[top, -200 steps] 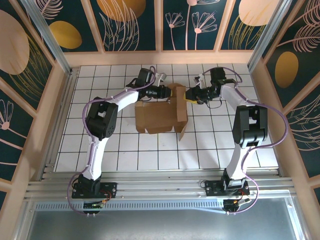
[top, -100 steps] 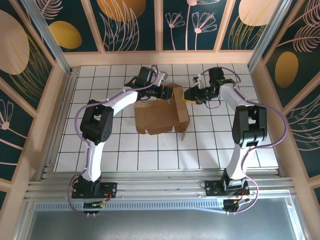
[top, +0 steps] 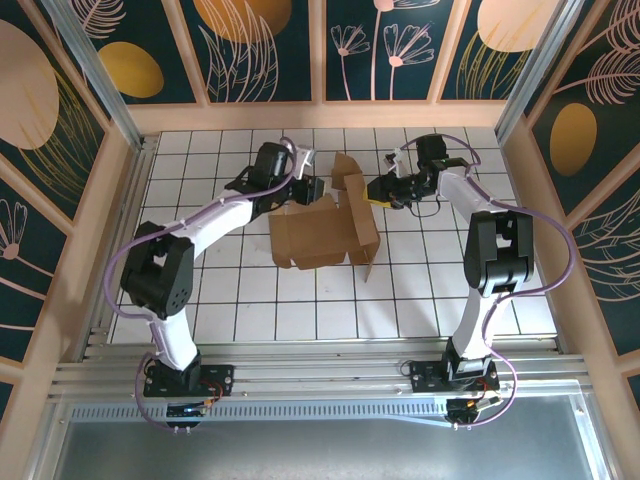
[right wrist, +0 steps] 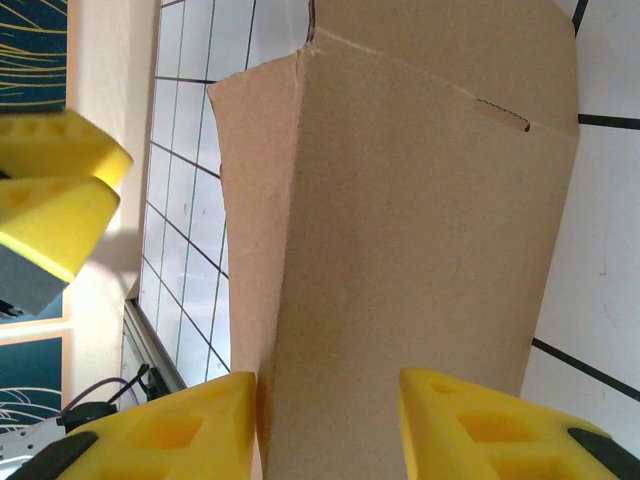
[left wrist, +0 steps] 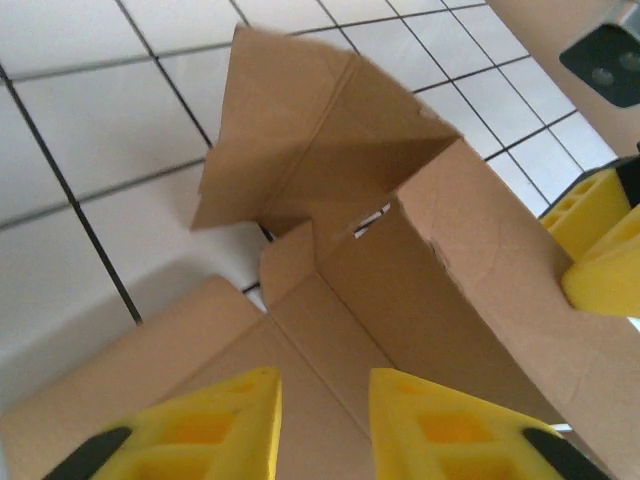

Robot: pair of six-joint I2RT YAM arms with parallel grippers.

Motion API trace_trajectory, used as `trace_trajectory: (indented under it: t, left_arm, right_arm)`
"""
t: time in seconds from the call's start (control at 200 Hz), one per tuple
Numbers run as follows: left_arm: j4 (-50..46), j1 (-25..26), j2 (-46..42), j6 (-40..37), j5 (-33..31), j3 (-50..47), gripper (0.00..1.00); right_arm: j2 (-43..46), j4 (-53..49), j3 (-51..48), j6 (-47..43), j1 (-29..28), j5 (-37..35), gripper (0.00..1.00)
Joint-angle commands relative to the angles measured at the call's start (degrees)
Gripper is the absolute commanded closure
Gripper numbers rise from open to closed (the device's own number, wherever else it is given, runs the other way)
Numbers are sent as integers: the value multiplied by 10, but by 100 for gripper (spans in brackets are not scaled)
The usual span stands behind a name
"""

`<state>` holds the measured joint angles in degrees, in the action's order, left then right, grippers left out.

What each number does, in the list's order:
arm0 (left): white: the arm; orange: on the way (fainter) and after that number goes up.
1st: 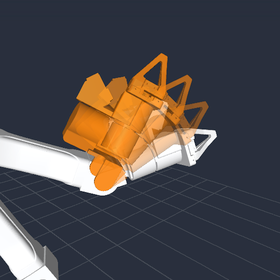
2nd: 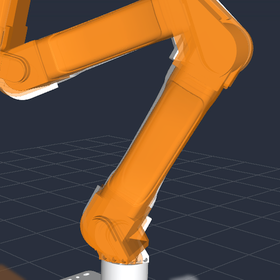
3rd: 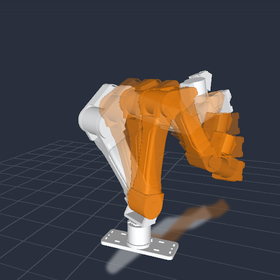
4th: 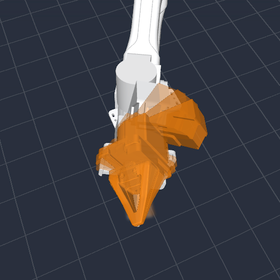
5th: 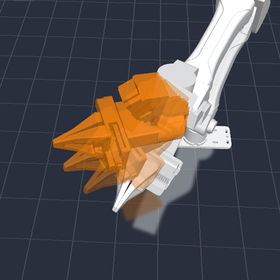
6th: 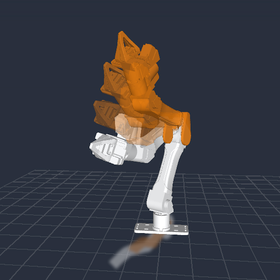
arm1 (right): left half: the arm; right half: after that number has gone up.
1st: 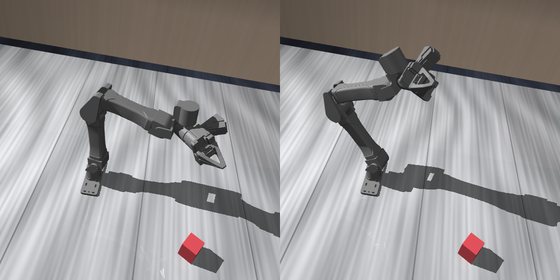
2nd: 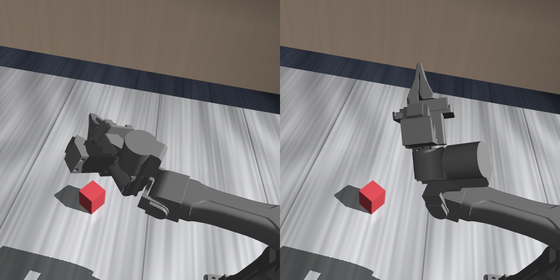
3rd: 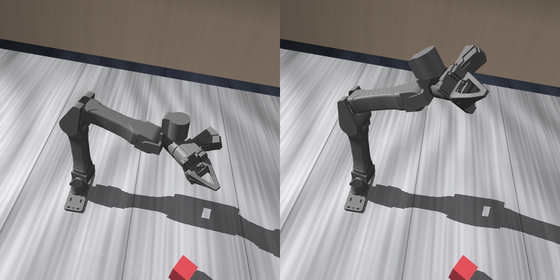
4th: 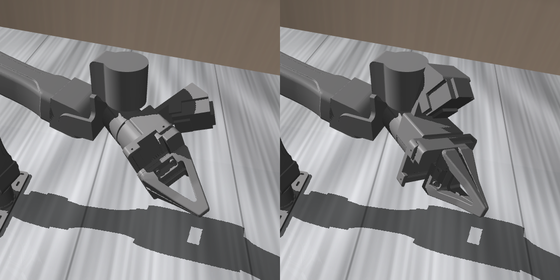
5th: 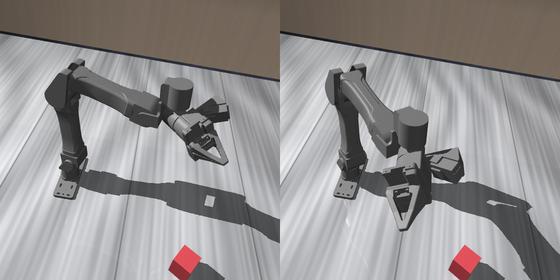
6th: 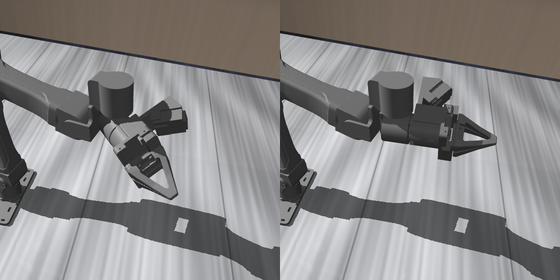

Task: Fold the paper box

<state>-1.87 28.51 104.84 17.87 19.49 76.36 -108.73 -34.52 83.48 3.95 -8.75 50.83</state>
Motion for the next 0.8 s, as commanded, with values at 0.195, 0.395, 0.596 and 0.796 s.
trace_trajectory:
  t: [0.195, 0.395, 0.596, 0.796]
  left_arm:
    - [130, -1, 73, 460, 64, -56, 90]
    - [76, -2, 179, 462, 23, 28, 89]
    - [48, -7, 180, 393, -83, 38, 91]
    - [45, -19, 204, 387, -82, 52, 89]
  right_arm:
    - [-10, 3, -13, 9, -6, -46, 58]
    - [-7, 3, -10, 10, -11, -48, 59]
    - [-1, -8, -7, 8, -12, -55, 57]
    - [2, -10, 15, 10, -13, -76, 52]
